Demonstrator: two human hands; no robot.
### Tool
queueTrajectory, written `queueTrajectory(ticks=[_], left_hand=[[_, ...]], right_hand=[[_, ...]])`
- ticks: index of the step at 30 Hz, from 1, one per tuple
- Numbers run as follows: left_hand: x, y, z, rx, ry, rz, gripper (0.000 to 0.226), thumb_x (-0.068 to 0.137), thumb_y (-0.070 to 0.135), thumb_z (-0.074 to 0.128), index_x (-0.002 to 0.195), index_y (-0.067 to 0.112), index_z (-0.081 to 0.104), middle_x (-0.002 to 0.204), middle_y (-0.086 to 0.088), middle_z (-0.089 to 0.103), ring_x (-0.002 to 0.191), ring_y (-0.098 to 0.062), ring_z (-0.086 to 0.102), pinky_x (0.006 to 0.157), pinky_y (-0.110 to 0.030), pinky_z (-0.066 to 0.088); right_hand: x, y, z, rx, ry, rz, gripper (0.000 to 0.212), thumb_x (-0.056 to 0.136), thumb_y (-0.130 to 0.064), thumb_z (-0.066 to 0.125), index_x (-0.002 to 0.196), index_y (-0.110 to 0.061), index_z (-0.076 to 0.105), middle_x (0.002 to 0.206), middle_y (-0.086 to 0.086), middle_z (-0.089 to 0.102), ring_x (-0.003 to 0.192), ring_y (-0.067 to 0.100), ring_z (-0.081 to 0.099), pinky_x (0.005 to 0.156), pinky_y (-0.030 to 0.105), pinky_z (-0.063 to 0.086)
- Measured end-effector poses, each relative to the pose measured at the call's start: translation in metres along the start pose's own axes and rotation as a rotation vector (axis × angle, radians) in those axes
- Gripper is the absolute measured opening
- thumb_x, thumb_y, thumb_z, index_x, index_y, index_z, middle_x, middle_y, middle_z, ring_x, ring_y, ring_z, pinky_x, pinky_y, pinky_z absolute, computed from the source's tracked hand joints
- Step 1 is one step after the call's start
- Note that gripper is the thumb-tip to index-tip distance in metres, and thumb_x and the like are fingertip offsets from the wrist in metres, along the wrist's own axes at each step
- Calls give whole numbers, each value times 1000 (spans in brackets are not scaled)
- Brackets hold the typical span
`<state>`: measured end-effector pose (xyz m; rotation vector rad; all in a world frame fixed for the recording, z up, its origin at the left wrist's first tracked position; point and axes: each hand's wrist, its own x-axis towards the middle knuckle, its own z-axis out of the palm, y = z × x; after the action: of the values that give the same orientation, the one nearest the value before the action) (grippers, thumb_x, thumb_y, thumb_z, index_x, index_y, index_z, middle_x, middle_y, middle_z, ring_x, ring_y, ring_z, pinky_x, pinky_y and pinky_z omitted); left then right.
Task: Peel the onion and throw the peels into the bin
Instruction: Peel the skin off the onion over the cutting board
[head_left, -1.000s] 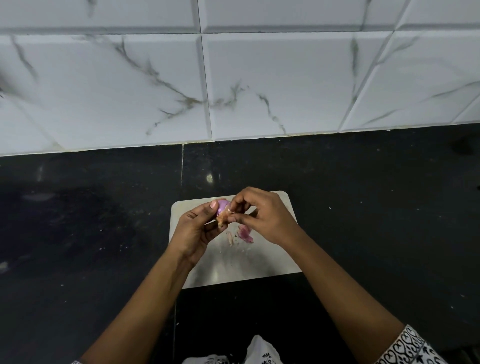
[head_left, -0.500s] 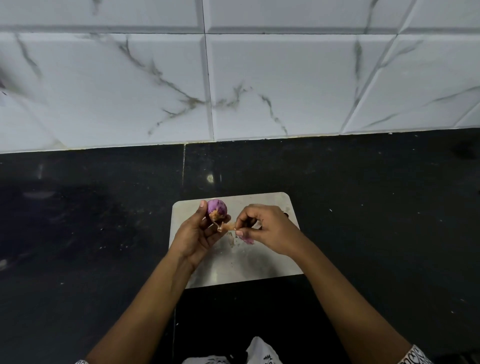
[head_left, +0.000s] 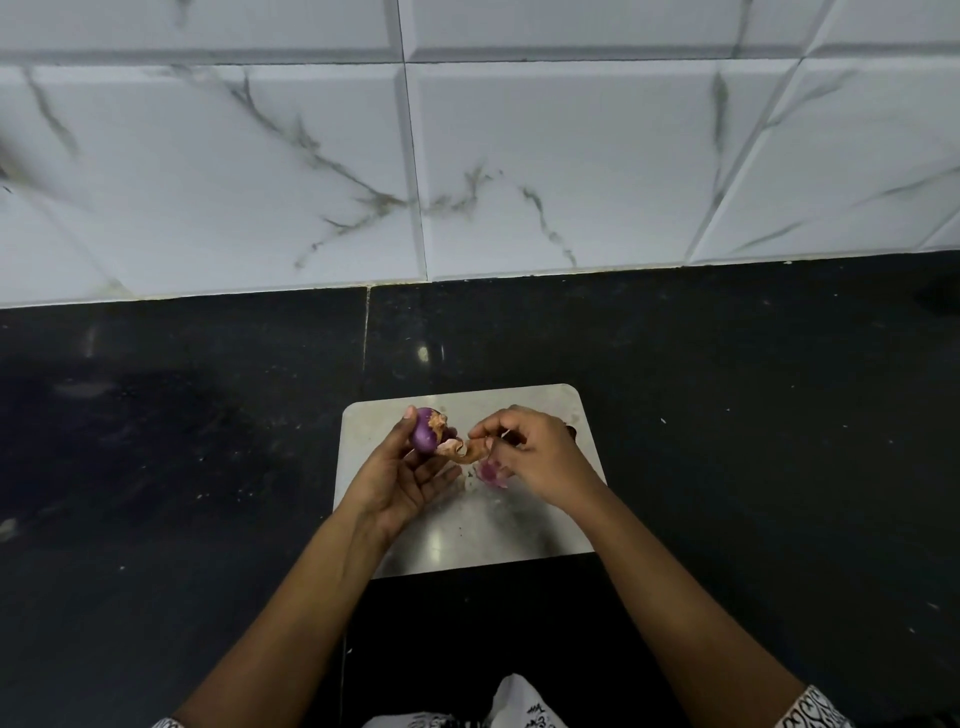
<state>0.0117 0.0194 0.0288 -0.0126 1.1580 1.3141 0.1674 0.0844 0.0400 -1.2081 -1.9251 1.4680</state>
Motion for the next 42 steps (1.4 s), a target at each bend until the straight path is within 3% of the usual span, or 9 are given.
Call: queueTrajectory(ticks=[3,8,11,15,21,26,31,35,42], left_hand=[[0,0,2,-85,40,-26,30,87,38,58,91,10,66,83,-12,72,81,-20,62,76,-30,53],[2,0,-1,-175,26,-71,43,90,44,53,102,5,64,86,-14,74,65,-15,63,52,-19,53],[2,-1,-1,-205,12,-75,51,90,49,49,108,4,63,86,-13,75,55,-13,64,46,-17,52],[0,-4,3,-187,2,-69,58,91,54,44,107,2,62,80,-8,75,48,-10,63,39,-14,46],[-3,-3,8,-191,-1,-104,59,89,58,43,94,4,66,76,-6,74,49,-10,63,40,-12,46],[-5,-4,15,-208,-21,-81,60,82,59,53,96,3,66,85,-9,73,59,-13,66,52,-16,53],[-10,-6,25,-210,-20,-30,54,81,54,60,95,2,67,88,-15,74,68,-16,71,60,-21,58],[-14,-7,29,-157,-37,-45,58,80,58,56,92,3,68,82,-15,73,69,-21,73,64,-29,60],[-16,-7,29,-102,1,-72,56,74,53,64,95,1,67,82,-14,72,66,-19,71,58,-26,60]], right_hand=[[1,-5,-5,148,-1,114,25,88,2,51,84,-16,68,88,5,69,73,20,69,60,24,55],[3,-6,-20,223,86,171,24,90,-1,49,86,-13,69,88,2,69,70,12,63,56,19,52],[9,3,-21,41,124,155,21,89,-3,53,88,-15,69,95,1,67,78,9,63,66,20,54],[13,17,-14,-530,-1,43,25,87,-18,59,111,-21,66,117,-2,56,96,11,58,85,24,47],[10,1,-17,-690,3,-17,33,90,-35,55,121,-26,60,143,-7,43,103,12,60,94,32,44],[6,-8,-15,-538,139,-187,26,88,-29,59,113,-24,63,130,-7,55,107,12,58,92,35,48],[7,-19,-2,-307,105,-385,33,79,-24,71,111,-20,66,105,0,69,94,10,63,80,33,54],[11,-18,2,-232,143,-397,30,79,-17,71,109,-15,69,99,4,72,87,12,67,77,33,57],[13,-19,-7,-315,123,-417,26,80,-19,70,105,-12,70,96,6,74,83,16,68,76,37,57]])
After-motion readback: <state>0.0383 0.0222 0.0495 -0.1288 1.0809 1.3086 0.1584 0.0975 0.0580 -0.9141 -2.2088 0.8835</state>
